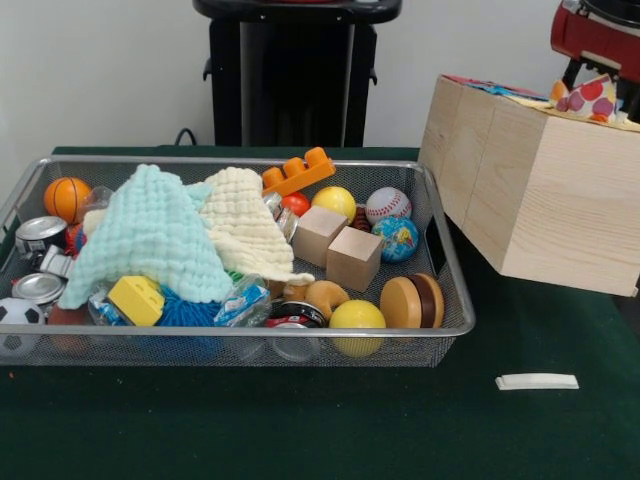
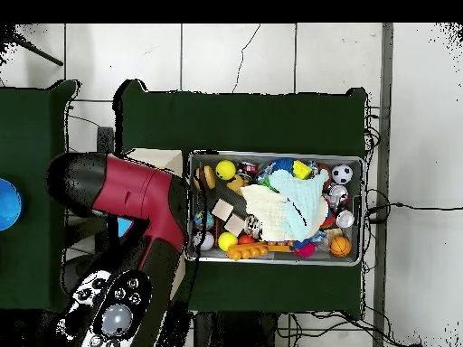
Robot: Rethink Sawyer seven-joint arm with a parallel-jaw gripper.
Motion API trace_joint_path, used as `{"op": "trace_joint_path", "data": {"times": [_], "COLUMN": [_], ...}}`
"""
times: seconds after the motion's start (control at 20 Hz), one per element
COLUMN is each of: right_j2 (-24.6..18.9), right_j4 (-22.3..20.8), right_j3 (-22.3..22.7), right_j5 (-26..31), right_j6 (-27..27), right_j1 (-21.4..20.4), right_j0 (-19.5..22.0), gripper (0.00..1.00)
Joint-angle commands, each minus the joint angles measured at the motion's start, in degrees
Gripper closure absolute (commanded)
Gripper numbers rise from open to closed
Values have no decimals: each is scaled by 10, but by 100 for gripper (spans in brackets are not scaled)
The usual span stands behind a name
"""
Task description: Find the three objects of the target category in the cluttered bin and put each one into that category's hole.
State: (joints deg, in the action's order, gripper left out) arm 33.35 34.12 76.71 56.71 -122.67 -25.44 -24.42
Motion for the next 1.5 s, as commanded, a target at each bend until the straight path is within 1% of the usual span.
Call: {"op": "trace_joint_path", "data": {"times": [0.05, 0.3, 0.35, 0.4, 0.55, 0.95, 1.25, 1.45, 1.5], "right_j2": [-22, -1, 4, -2, -27, -41, -40, -14, -8], "right_j4": [-20, -43, -47, -43, -27, -36, -48, -80, -95], "right_j3": [42, 27, 24, 28, 46, 49, 47, 49, 51], "right_j5": [50, 41, 39, 45, 33, 14, 20, 52, 62], "right_j6": [-97, -98, -99, -101, -100, -84, -76, -46, -22], "right_j1": [-63, -53, -50, -53, -60, -59, -67, -98, -111], "right_j0": [28, 21, 20, 21, 27, 43, 49, 54, 61], "gripper": [0, 0, 100, 100, 100, 100, 100, 100, 100]}}
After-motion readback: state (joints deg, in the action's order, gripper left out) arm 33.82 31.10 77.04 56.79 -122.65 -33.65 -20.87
